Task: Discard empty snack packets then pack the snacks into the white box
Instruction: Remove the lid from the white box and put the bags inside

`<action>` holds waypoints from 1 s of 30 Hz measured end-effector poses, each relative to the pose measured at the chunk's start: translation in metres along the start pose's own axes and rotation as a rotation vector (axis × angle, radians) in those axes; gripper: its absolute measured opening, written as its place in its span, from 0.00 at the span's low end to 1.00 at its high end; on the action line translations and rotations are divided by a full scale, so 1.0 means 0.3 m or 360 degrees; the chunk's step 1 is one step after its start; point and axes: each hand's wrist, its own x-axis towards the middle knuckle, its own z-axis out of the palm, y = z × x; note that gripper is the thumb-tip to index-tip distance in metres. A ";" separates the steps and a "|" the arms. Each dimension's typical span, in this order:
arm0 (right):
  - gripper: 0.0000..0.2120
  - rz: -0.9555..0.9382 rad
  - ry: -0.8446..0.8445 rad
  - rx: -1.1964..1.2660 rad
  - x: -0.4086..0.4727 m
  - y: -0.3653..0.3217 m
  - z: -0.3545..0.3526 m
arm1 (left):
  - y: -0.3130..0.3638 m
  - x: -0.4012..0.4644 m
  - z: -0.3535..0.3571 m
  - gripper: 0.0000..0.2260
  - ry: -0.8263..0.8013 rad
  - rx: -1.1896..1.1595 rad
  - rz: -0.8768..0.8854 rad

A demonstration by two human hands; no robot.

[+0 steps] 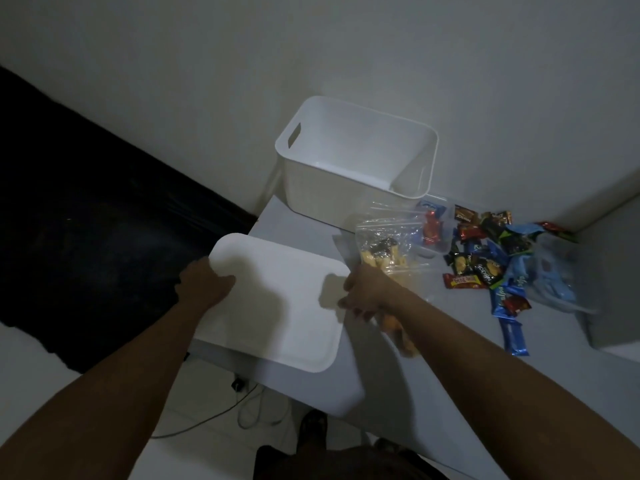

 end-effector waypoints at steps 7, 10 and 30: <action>0.14 -0.0156 0.0180 -0.0024 -0.067 0.059 -0.267 | 0.404 -0.083 0.066 0.25 -0.0094 -0.0286 0.0599; 0.13 -0.0183 0.0224 -0.0221 -0.077 0.144 -0.331 | 0.555 -0.143 0.107 0.21 -0.0138 -0.0336 0.0751; 0.04 -0.0474 0.0065 -0.0719 -0.175 0.412 -0.537 | 0.905 -0.406 0.100 0.04 -0.0736 -0.0170 0.1009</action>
